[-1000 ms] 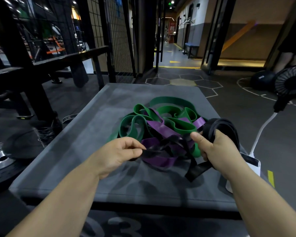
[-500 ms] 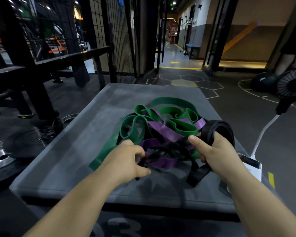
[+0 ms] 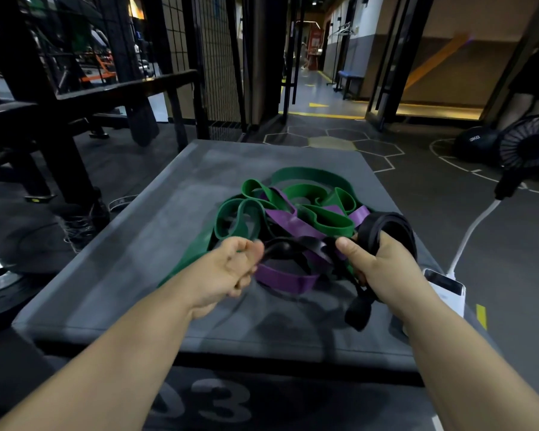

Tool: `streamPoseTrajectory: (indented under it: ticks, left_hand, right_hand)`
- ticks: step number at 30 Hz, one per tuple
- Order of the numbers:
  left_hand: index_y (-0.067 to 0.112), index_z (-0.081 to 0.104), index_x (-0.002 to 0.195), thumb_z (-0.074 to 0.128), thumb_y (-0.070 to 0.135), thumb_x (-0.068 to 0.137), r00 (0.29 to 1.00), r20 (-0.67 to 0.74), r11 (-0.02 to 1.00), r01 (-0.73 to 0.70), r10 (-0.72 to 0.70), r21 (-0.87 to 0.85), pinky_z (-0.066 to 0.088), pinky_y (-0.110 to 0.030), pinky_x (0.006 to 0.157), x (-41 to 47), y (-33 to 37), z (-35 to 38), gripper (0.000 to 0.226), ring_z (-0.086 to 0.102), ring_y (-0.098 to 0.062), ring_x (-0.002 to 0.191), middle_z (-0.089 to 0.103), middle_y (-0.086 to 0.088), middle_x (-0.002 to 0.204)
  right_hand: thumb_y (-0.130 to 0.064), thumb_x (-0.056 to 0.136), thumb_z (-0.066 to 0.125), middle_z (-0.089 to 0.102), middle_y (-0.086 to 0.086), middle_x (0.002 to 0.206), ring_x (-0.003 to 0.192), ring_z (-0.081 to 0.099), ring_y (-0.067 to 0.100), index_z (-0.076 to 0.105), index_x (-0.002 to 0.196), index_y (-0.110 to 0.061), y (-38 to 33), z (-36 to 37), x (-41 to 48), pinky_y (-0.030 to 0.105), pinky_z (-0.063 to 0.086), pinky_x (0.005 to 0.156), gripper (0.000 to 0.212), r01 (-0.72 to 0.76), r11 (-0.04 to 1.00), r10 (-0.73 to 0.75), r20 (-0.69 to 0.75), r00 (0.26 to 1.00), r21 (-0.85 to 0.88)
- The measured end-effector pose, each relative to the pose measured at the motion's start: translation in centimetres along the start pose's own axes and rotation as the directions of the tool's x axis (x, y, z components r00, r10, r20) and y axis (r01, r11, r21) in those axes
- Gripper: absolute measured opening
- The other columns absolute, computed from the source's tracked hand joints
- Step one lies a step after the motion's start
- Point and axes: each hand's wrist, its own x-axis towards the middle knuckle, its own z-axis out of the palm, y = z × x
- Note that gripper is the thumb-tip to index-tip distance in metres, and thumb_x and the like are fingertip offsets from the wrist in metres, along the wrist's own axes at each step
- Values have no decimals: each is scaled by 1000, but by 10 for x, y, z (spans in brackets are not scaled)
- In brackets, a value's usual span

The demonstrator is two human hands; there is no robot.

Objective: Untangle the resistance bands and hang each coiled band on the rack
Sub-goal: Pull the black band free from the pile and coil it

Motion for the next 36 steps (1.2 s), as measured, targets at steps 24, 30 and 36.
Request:
streamPoseTrajectory:
  ticks: [24, 30, 36]
  left_hand:
    - [17, 63, 98, 60, 1, 79, 965, -175, 735, -263, 196, -625, 51, -28, 77, 1, 7, -18, 25, 62, -17, 82, 66, 2, 80]
    - [17, 78, 92, 99, 25, 29, 948, -51, 750, -281, 314, -598, 54, -22, 69, 2, 6, -54, 66, 63, -10, 67, 58, 6, 69]
    - [14, 78, 84, 86, 20, 55, 992, -18, 781, -107, 122, -616, 54, -22, 63, -1, 11, -49, 31, 61, -9, 63, 63, 1, 66]
  right_hand:
    - [-47, 90, 64, 50, 0, 57, 51, 43, 17, 44, 75, -17, 9, -1, 4, 32, 39, 57, 39, -189, 978, 190, -4, 982, 88]
    - [-46, 93, 59, 45, 4, 65, 52, 38, 17, 47, 82, -12, 10, -17, 10, 30, 37, 54, 38, -258, 910, 306, -104, 946, 325]
    - [-45, 95, 56, 44, 3, 62, 48, 36, 14, 51, 91, -7, 10, -21, 11, 27, 35, 48, 39, -232, 885, 307, -131, 942, 404]
